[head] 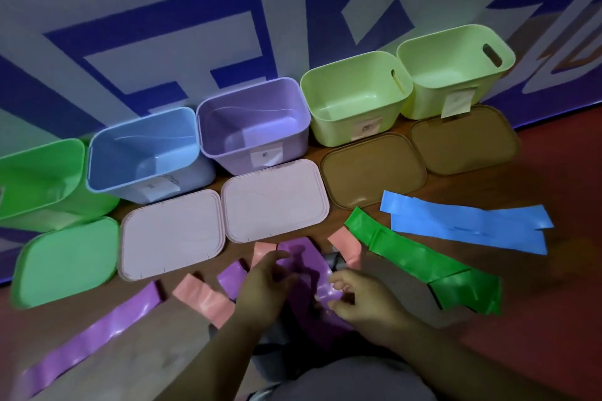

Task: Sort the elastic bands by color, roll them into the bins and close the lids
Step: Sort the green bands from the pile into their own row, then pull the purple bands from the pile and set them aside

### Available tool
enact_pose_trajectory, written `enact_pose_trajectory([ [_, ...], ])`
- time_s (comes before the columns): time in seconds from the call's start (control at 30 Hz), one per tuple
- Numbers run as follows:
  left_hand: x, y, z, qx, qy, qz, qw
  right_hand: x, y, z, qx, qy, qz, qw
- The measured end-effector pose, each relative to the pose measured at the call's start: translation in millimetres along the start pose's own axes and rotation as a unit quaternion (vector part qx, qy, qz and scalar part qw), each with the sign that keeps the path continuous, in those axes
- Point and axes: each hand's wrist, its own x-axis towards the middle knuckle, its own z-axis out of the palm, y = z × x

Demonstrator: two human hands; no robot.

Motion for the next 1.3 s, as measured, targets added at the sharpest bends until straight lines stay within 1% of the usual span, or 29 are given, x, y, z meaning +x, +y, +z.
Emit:
enact_pose_trajectory([
  [0.07,-3.0,-1.3,-8.6,-0.024,0.001,0.005,1.0,0.9,-4.5,11.4,0.043,-0.005,0.01,0.999],
  [0.23,-10.5,-7.4,-32.4,-0.104,0.023,0.018,0.994,6.1,-27.4,37.1,0.087,-0.039,0.013,0.995],
  [0.33,-15.3,-3.1,-46.3,-0.145,0.042,0.044,0.988,10.5,-38.4,51.5,0.086,-0.022,0.004,0.996],
  [0.4,-18.1,1.5,-53.8,-0.188,0.05,0.044,0.98,14.2,-42.6,59.2,0.082,-0.009,-0.005,0.997],
  [0.47,-19.6,1.5,-58.8,-0.21,0.063,0.044,0.975,16.3,-47.7,65.4,0.101,-0.016,-0.014,0.995],
  [0.63,-21.4,-7.1,-74.8,-0.231,0.09,0.042,0.968,16.1,-72.2,63.4,0.14,-0.003,-0.024,0.99],
  [0.73,-24.0,-17.2,-90.6,-0.237,0.081,0.05,0.967,16.0,-85.2,49.0,0.18,-0.004,-0.039,0.983],
  [0.8,-27.5,-27.4,-102.3,-0.233,0.05,0.057,0.97,15.1,-95.3,38.6,0.187,-0.005,-0.042,0.982],
  [0.87,-33.4,-40.0,-113.9,-0.231,0.001,0.064,0.971,16.6,-106.0,32.2,0.182,-0.005,-0.043,0.982],
  [0.93,-41.7,-53.2,-126.6,-0.247,-0.04,0.075,0.965,20.1,-118.9,29.6,0.172,-0.004,-0.045,0.984],
  [1.0,-50.3,-67.2,-139.5,-0.259,-0.073,0.077,0.96,25.4,-131.4,32.8,0.161,-0.005,-0.046,0.986],
  [1.07,-58.9,-83.0,-151.8,-0.245,-0.093,0.077,0.962,31.4,-142.6,41.4,0.15,-0.008,-0.044,0.988],
  [1.1,-63.5,-91.9,-157.1,-0.242,-0.086,0.073,0.964,34.4,-147.9,47.2,0.139,-0.011,-0.044,0.989],
  [1.23,-82.2,-129.2,-181.1,-0.227,-0.021,0.039,0.973,43.5,-174.4,76.6,0.079,-0.032,-0.054,0.995],
  [1.3,-91.8,-143.9,-196.5,-0.211,-0.003,0.025,0.977,47.5,-188.6,93.8,0.095,-0.059,-0.051,0.992],
])
